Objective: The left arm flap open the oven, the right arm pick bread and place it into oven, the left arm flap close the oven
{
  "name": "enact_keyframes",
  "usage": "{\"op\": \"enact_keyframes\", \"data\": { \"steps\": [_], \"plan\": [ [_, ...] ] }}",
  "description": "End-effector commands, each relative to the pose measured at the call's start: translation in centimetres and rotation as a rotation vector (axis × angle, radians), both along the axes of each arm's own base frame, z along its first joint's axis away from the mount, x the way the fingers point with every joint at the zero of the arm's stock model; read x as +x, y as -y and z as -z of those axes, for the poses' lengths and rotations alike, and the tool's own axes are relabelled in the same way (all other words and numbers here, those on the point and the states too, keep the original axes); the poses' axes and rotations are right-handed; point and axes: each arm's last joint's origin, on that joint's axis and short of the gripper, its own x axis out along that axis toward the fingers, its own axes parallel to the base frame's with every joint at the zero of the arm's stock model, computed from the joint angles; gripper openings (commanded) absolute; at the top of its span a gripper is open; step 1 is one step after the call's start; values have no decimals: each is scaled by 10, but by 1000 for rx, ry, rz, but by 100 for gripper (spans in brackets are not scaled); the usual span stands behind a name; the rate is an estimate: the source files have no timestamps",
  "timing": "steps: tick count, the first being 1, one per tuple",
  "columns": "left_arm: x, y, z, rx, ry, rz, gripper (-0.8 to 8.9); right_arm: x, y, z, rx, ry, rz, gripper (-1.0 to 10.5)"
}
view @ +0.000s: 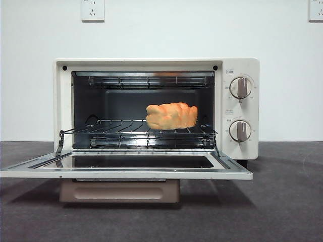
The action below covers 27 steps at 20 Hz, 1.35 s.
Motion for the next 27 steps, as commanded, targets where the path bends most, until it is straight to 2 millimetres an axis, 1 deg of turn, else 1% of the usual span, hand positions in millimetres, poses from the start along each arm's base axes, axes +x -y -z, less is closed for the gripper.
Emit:
{"op": "enact_keyframes", "data": {
  "steps": [1,3,7,11,15,22,27],
  "plan": [
    [-3,1,18,-21,-74,25,15,-1,1,-5,17,10,3,428],
    [-1,4,24,-61,-94,78,15,-1,1,-5,12,14,18,428],
    [5,6,32,-91,-118,99,15,-1,1,-5,12,15,22,428],
    [12,6,35,-143,-104,100,15,-1,1,-5,12,14,24,428],
    [14,9,35,-171,-102,117,15,0,1,-5,15,12,32,428],
    [18,13,29,-217,-87,144,15,0,1,-5,27,3,38,428],
    [34,13,9,-248,-44,139,15,0,1,-5,30,0,39,428]
  ]
}}
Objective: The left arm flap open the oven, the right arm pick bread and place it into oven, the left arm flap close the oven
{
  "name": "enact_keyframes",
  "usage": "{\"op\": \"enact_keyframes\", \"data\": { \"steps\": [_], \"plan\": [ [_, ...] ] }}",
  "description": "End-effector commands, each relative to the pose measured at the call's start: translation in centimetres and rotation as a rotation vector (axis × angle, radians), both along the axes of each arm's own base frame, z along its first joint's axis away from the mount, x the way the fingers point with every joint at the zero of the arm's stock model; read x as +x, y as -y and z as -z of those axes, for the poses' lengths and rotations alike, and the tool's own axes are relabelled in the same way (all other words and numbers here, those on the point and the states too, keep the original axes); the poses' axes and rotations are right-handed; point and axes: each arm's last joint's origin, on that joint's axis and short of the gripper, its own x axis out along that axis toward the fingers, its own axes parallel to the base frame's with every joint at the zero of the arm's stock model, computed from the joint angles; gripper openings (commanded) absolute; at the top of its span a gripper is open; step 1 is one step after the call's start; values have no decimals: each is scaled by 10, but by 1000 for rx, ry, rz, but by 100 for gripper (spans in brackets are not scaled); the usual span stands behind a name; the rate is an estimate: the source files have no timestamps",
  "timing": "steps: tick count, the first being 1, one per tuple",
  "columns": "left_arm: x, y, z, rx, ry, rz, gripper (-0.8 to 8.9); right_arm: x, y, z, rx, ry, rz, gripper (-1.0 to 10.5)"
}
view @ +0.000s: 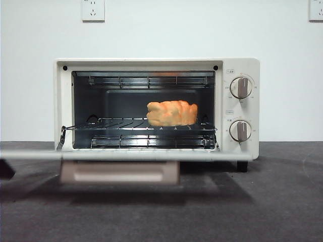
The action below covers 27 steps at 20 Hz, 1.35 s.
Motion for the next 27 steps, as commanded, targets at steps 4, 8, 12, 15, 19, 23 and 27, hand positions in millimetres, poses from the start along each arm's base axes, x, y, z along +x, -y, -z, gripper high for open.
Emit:
{"op": "enact_keyframes", "data": {
  "steps": [4,8,12,15,19,23,27],
  "plan": [
    [23,0,-28,-40,89,-3,15,-1,1,-5,21,11,2,428],
    [37,0,-48,-60,159,-31,15,-1,0,-6,26,18,3,428],
    [50,-1,-67,-113,242,-91,15,0,0,-9,41,41,14,428],
    [56,-2,-78,-166,297,-140,15,0,0,-9,41,46,21,428],
    [62,-2,-95,-259,379,-185,15,1,1,-9,34,51,41,428],
    [64,-1,-105,-306,402,-164,15,1,1,-9,34,52,43,428],
    [62,1,-115,-335,421,-78,15,1,1,-9,31,55,42,428]
  ]
}}
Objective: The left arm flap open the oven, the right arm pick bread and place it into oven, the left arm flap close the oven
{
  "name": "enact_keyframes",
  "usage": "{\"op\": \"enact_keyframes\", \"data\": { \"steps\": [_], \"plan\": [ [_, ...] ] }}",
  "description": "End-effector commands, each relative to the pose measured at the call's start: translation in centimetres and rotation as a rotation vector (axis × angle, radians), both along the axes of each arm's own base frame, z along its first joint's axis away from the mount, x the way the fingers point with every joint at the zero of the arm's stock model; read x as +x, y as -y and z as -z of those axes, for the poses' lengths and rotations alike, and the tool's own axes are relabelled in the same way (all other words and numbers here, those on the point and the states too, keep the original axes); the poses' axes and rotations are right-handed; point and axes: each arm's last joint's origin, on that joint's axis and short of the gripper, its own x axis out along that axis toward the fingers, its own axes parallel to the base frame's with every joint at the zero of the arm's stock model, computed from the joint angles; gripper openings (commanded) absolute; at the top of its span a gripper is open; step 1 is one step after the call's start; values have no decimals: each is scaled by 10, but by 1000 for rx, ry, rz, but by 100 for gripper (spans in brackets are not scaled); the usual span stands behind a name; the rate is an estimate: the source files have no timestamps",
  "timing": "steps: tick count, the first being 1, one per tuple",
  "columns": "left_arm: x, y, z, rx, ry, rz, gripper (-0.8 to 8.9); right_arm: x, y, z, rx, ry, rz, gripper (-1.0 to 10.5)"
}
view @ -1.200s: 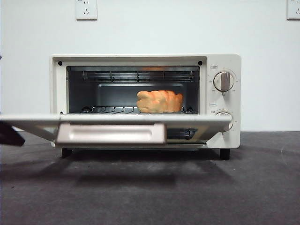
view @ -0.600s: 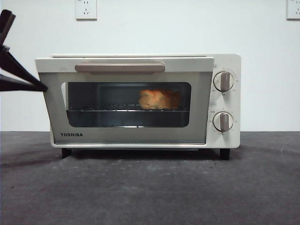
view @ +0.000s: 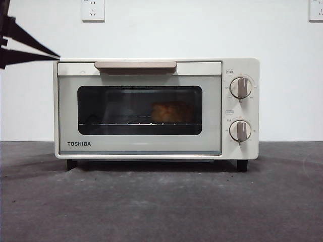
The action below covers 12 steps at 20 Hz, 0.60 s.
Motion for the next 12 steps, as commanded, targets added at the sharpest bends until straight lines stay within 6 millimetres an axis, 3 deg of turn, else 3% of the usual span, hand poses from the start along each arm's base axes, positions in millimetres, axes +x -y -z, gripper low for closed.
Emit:
{"op": "enact_keyframes", "data": {
  "steps": [1,12],
  "plan": [
    [-2,3,-13,-16,42,63,15,-1,1,-5,17,17,-1,428],
    [-67,12,-78,18,380,205,15,0,0,-8,-42,111,-40,428]
  ]
}}
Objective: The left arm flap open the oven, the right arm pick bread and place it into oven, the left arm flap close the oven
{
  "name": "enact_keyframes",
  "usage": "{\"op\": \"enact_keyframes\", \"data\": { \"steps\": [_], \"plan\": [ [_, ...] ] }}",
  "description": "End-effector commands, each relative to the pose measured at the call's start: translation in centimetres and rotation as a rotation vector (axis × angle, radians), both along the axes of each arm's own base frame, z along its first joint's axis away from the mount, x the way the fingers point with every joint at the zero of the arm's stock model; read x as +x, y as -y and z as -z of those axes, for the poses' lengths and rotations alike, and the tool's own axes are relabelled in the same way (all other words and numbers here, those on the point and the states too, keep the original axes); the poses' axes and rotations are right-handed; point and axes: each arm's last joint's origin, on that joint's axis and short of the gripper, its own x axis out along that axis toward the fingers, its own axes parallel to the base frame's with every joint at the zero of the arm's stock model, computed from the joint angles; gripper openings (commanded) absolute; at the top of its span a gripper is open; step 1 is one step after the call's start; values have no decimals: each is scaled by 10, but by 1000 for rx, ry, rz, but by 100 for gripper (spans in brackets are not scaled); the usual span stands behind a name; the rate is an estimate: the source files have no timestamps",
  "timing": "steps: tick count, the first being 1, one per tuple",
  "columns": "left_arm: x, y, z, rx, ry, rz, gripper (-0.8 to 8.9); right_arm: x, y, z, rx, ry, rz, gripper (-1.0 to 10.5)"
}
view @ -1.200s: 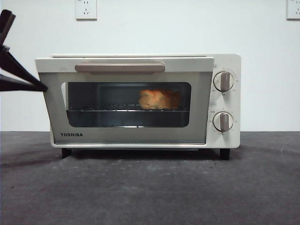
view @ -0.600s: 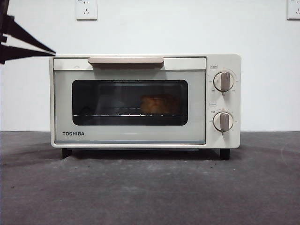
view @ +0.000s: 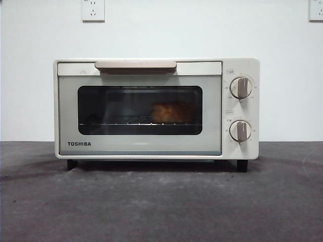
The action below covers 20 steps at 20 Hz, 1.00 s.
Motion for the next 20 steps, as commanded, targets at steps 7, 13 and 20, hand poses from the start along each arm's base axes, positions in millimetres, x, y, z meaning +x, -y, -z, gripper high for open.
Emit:
{"op": "enact_keyframes", "data": {
  "steps": [7,13,20],
  "plan": [
    [-56,1,-37,47,276,21,16,-1,-2,-12,28,106,-84,428],
    [-97,1,-39,151,455,-74,15,-2,-3,-14,21,143,-138,427],
    [-138,-3,-9,434,483,-322,16,-2,-3,-14,-30,195,-156,425]
  ]
}}
